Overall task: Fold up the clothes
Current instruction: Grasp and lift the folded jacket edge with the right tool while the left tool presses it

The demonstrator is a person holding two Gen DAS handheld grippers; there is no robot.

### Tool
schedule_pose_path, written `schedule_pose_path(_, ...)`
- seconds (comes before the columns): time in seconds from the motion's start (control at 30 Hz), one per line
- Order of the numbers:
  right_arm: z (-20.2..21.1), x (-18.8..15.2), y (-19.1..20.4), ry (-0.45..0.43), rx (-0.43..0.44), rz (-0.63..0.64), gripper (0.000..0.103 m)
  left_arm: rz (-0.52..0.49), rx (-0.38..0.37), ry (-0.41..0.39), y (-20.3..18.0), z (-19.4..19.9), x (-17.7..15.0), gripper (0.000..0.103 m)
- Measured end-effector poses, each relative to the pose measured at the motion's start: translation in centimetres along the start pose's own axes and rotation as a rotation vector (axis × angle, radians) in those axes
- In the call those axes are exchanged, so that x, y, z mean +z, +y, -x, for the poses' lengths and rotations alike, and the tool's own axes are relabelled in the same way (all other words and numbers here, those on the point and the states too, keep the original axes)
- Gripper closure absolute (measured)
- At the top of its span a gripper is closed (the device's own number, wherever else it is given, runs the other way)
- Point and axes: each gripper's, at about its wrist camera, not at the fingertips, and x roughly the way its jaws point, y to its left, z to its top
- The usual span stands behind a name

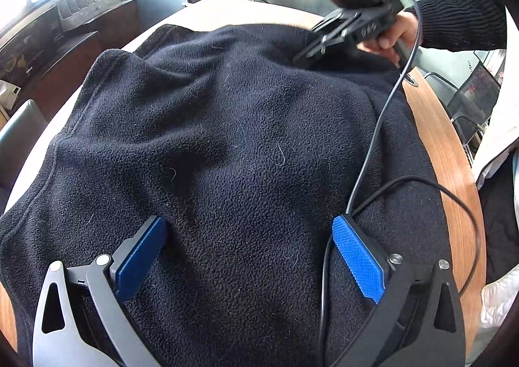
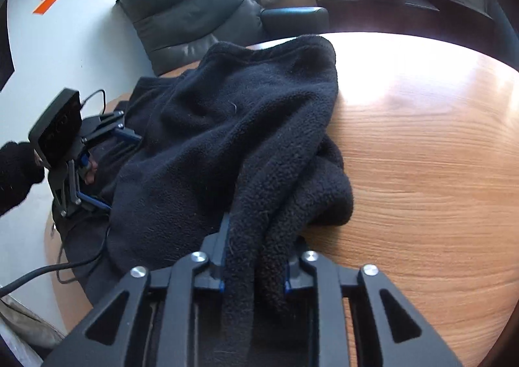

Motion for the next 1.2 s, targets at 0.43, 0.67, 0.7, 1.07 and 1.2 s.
schedule_pose_path(0.43,7.5,7.7,10.6,-0.057,-0.146,0.338,0.083,0.033,0.099,-0.066,-3.1,-2.7,7.1,0.001)
schedule_pose_path(0.67,9.3,7.9,10.5,-0.019,-0.215,0.397,0.083,0.051,0.129,-0.087,-4.6,-2.7,7.4,0.002)
schedule_pose_path(0.7,9.6,7.8,10.4,-0.016,-0.221,0.4,0.083,0.056,0.129,-0.085,-4.8,-2.6,6.8,0.002)
schedule_pose_path(1.07,11.4,9.2,16.8,0.009,-0.009,0.419,0.083,0.102,0.123,-0.074,-5.8,-1.4,1.5,0.0)
schedule_pose_path(1.2,8.9,9.5,21.7,0.043,0.083,0.438,0.083,0.056,0.104,-0.076,-5.7,-1.7,2.8,0.0)
